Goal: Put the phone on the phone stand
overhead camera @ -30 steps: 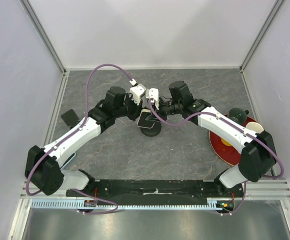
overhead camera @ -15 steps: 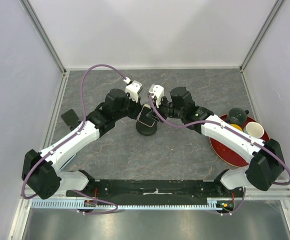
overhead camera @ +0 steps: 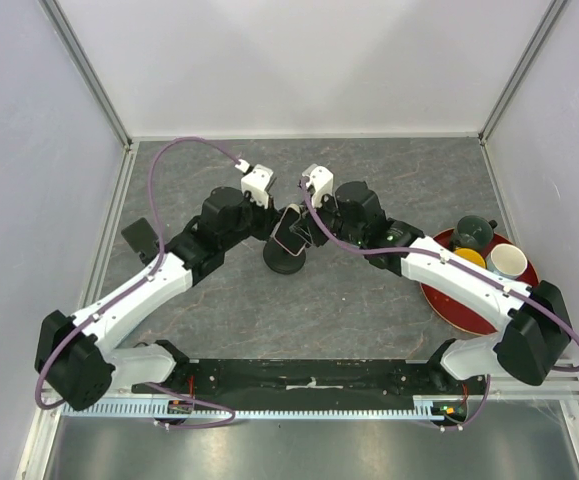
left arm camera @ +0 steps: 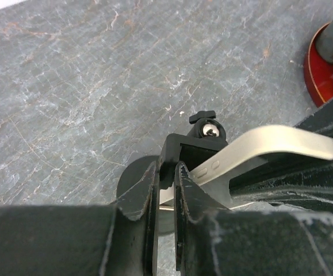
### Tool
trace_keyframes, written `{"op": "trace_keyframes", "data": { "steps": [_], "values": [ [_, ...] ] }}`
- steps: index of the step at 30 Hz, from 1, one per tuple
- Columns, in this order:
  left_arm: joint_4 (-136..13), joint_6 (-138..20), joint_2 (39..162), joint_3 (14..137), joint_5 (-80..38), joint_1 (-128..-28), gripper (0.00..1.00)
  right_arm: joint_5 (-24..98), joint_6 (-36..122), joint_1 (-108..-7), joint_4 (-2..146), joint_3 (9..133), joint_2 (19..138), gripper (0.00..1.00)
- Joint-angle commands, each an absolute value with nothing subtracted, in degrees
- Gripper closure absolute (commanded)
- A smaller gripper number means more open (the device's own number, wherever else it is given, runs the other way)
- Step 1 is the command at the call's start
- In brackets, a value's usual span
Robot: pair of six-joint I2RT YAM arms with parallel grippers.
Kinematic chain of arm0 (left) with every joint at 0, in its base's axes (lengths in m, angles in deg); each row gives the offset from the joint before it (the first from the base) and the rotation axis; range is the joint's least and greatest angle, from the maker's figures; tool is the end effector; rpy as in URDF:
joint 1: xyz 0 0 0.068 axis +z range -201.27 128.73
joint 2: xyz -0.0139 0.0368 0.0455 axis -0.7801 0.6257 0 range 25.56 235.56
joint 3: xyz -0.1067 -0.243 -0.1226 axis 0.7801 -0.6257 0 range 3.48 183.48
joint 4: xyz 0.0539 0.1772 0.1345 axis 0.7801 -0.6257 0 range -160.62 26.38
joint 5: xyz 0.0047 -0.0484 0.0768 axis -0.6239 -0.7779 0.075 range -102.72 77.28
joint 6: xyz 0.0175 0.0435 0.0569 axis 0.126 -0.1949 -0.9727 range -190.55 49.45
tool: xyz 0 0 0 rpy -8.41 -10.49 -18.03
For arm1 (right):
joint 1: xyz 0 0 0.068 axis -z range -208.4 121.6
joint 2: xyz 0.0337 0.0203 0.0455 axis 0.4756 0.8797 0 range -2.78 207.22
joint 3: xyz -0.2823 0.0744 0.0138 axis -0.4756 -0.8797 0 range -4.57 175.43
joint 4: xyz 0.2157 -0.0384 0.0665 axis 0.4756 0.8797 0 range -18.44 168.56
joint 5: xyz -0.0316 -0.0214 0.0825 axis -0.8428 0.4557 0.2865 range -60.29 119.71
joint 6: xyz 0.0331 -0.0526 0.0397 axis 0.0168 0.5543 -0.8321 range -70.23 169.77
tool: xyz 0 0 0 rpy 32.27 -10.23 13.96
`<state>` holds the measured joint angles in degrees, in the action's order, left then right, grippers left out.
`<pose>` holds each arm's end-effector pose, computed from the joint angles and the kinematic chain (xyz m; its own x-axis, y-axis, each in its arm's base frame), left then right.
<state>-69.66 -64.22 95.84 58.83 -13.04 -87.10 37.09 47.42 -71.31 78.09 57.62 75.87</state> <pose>0.2179 -0.1578 0.3363 -0.3535 0.1192 -0.9278 0.5541 0.8258 -0.1050 0.2193 0.2148 0.3373 -0.3170 -0.2391 -0.9178 -0.7495 0.6562 0.0879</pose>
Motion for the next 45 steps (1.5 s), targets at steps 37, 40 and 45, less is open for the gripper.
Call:
{"op": "trace_keyframes", "data": {
  "steps": [37, 40, 45],
  "values": [
    [-75.21, -58.07, 115.47, 72.65, -40.93, -81.86, 0.38, 44.97, 28.86, -37.01, 73.5, 56.69, 73.59, 1.0],
    [-75.14, -58.16, 115.12, 73.26, -44.78, -81.77, 0.38, 54.17, 27.54, -37.01, 72.01, 55.11, 75.08, 1.0],
    [-72.67, -57.98, 113.89, 73.35, -56.56, -81.77, 0.33, 77.75, 25.96, -37.01, 57.02, 45.99, 75.18, 1.0]
  ]
}}
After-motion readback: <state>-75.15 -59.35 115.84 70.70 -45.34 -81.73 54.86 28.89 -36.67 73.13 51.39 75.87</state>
